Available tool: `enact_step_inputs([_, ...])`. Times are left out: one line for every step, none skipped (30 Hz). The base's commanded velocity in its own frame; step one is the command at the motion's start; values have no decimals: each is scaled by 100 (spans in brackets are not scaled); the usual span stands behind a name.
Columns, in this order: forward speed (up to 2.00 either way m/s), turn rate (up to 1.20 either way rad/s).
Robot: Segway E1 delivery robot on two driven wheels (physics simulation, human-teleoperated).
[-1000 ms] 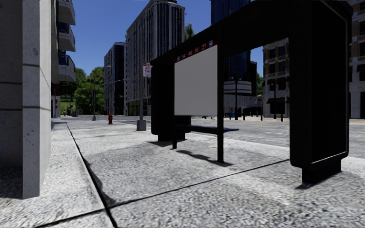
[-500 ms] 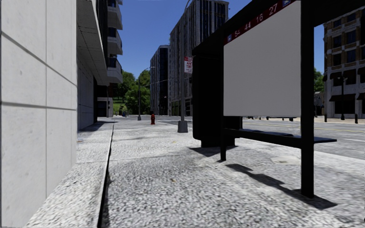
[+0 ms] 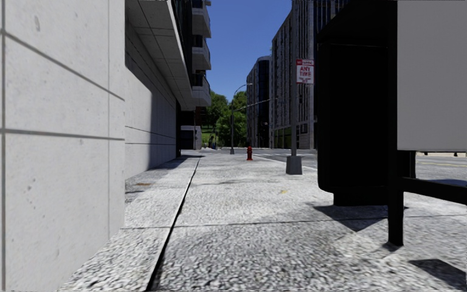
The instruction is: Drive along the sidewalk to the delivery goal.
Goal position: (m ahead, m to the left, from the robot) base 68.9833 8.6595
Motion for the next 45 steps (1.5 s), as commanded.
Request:
enact_step_inputs([200,22])
enact_step_inputs([200,0])
enact_step_inputs([200,0])
enact_step_inputs([200,0])
enact_step_inputs([200,0])
enact_step_inputs([200,0])
enact_step_inputs([200,0])
enact_step_inputs([200,0])
enact_step_inputs([200,0])
enact_step_inputs([200,0])
enact_step_inputs([200,0])
enact_step_inputs([200,0])
enact_step_inputs([200,0])
enact_step_inputs([200,0])
enact_step_inputs([200,0])
enact_step_inputs([200,0])
enact_step_inputs([200,0])
enact_step_inputs([200,0])
enact_step_inputs([200,0])
enact_step_inputs([200,0])
enact_step_inputs([200,0])
enact_step_inputs([200,0])
enact_step_inputs([200,0])
enact_step_inputs([200,0])
enact_step_inputs([200,0])
enact_step_inputs([200,0])
enact_step_inputs([200,0])
enact_step_inputs([200,5])
enact_step_inputs([200,5])
enact_step_inputs([200,9])
enact_step_inputs([200,13])
enact_step_inputs([200,18])
enact_step_inputs([200,18])
enact_step_inputs([200,30])
enact_step_inputs([200,32])
enact_step_inputs([200,32])
enact_step_inputs([200,32])
enact_step_inputs([200,34])
enact_step_inputs([200,34])
enact_step_inputs([200,35])
enact_step_inputs([200,35])
enact_step_inputs([200,35])
enact_step_inputs([200,35])
enact_step_inputs([200,35])
enact_step_inputs([200,35])
